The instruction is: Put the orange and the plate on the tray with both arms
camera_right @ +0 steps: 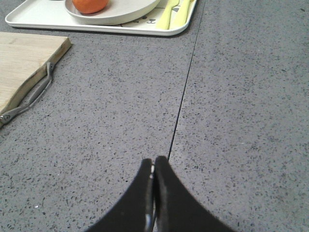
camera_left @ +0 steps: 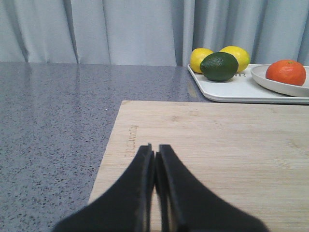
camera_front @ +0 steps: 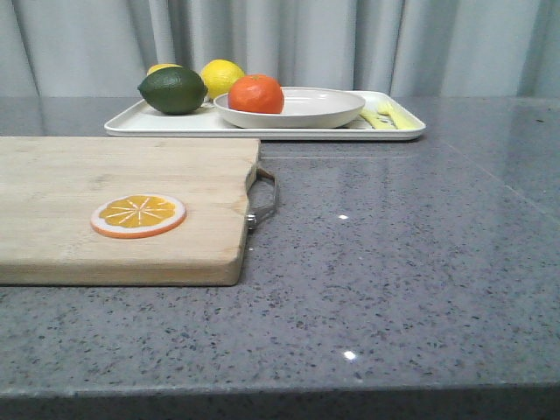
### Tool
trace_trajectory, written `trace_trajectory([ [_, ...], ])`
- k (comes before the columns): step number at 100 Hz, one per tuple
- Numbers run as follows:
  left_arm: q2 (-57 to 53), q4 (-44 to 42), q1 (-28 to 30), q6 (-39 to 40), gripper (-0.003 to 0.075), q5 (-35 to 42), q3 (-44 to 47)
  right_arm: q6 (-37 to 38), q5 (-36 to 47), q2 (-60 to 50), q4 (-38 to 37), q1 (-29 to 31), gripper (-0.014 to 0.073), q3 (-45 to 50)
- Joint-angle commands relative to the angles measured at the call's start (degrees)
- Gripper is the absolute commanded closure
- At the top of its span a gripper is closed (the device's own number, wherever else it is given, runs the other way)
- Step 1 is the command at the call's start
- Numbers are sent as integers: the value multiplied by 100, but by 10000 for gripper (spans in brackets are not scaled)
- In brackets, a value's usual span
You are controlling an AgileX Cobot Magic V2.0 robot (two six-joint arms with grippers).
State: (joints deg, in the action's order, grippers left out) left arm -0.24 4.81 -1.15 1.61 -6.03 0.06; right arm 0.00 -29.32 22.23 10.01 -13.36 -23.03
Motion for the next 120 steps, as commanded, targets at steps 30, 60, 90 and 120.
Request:
trace_trajectory([
  [30,-181,4,28,84,739,388,130,-54,346,35,12,14,662,-155],
  [60,-181,4,28,84,739,388,130,-54,346,35,12,14,662,-155],
  [90,-181,4,28,84,739,388,130,-54,346,35,12,14,662,-155],
  [120,-181,4,28,84,739,388,130,-54,772,27,-36,14,662,-67],
])
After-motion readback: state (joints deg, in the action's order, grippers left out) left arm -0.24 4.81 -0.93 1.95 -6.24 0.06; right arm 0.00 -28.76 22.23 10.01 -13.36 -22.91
